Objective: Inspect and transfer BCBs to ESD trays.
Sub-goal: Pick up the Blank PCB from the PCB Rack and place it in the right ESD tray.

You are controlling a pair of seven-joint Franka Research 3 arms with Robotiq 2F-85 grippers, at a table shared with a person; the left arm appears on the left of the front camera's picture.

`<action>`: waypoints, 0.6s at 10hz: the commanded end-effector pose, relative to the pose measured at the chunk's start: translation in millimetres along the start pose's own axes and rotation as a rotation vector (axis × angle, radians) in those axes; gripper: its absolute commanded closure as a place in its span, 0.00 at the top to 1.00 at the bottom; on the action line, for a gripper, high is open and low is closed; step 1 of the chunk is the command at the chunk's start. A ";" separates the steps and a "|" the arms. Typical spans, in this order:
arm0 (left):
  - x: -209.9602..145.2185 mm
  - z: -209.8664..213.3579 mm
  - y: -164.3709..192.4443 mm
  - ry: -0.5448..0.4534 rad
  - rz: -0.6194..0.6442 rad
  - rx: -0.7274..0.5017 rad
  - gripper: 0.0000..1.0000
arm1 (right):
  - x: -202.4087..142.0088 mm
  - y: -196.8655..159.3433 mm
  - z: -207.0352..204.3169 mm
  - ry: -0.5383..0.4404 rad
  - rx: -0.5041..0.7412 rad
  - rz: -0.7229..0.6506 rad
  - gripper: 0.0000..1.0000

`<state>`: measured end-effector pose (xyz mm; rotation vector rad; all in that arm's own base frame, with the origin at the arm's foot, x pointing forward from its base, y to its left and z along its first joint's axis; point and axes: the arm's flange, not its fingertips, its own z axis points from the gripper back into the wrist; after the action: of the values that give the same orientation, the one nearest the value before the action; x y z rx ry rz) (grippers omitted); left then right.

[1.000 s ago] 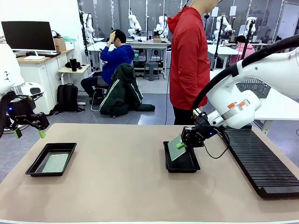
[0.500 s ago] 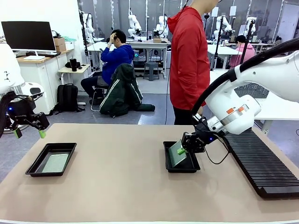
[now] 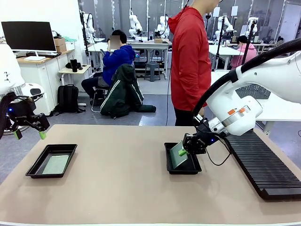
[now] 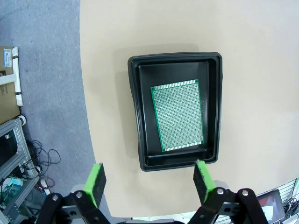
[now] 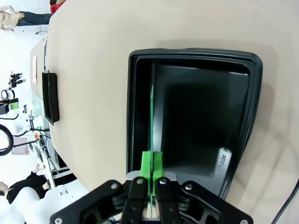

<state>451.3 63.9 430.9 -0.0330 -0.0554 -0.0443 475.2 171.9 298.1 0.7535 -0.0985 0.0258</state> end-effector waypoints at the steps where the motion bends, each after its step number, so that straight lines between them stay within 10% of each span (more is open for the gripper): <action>1: -0.2 -1.5 0.7 -0.011 0.002 0.004 1.00 | -0.5 1.0 0.7 0.010 0.006 0.005 0.02; 6: -0.2 -1.5 0.7 -0.011 0.002 0.004 1.00 | 0.0 0.0 0.0 0.000 0.000 0.000 0.02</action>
<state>451.3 63.9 430.9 -0.0330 -0.0554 -0.0443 475.2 171.9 298.1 0.7535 -0.0985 0.0258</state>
